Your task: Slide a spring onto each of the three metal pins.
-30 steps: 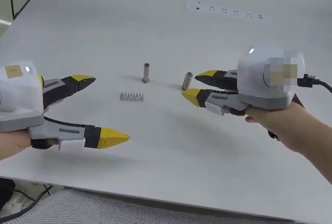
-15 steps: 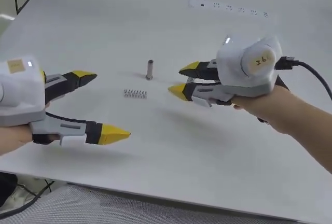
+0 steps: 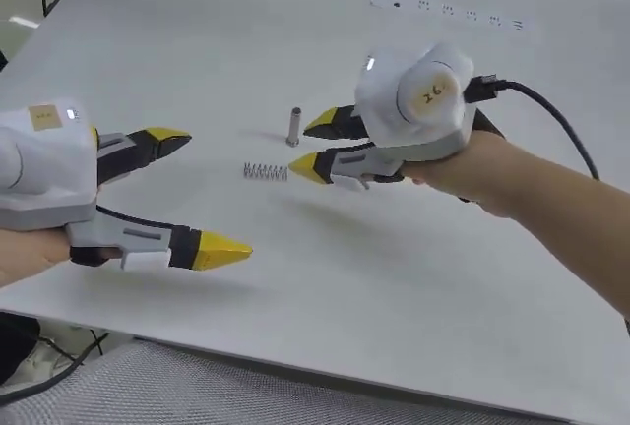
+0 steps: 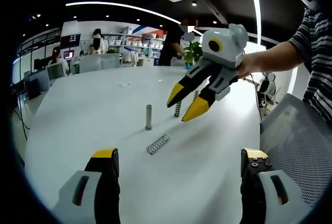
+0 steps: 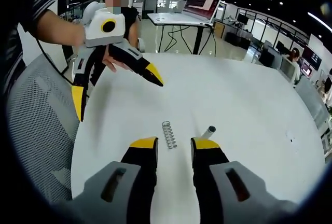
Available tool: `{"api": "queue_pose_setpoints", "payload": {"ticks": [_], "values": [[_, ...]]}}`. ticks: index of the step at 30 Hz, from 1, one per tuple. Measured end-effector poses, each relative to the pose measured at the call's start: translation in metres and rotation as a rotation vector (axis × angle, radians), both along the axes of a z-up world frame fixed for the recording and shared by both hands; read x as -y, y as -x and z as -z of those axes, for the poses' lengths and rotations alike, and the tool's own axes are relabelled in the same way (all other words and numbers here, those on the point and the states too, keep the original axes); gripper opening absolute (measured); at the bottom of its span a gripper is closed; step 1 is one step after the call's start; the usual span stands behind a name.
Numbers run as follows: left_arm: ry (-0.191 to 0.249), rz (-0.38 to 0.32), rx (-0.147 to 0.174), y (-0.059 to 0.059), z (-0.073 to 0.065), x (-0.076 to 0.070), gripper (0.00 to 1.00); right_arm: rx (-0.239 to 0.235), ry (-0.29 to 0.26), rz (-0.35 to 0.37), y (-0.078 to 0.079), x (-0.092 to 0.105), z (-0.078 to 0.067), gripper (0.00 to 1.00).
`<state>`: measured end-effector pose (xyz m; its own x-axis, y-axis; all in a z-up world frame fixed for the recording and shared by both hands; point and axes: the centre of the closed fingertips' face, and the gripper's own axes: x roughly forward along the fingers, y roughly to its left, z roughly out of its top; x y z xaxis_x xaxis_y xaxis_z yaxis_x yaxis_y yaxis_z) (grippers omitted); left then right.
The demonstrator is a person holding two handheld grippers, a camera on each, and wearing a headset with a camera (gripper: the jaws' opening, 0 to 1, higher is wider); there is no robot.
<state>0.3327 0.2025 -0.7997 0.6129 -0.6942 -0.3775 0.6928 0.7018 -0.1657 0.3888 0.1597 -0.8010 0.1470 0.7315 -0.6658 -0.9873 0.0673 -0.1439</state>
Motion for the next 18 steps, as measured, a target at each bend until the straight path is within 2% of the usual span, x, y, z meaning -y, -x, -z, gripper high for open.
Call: {"api": "queue_pose_setpoints", "payload": {"ticks": [4,6,9,18], "values": [[0.002,-0.002,0.000,0.000,0.000,-0.001,0.97,-0.011,0.026,-0.026,0.003,-0.006,0.006,0.25],[0.000,-0.001,-0.001,0.000,0.000,-0.001,0.97,-0.013,0.057,-0.047,0.006,-0.007,0.012,0.25],[0.000,-0.002,0.000,-0.001,0.000,-0.002,0.97,-0.014,0.076,-0.060,0.003,-0.011,0.018,0.25],[0.004,-0.001,0.005,-0.002,-0.001,-0.002,0.97,-0.027,0.110,-0.081,0.006,-0.023,0.032,0.22]]}}
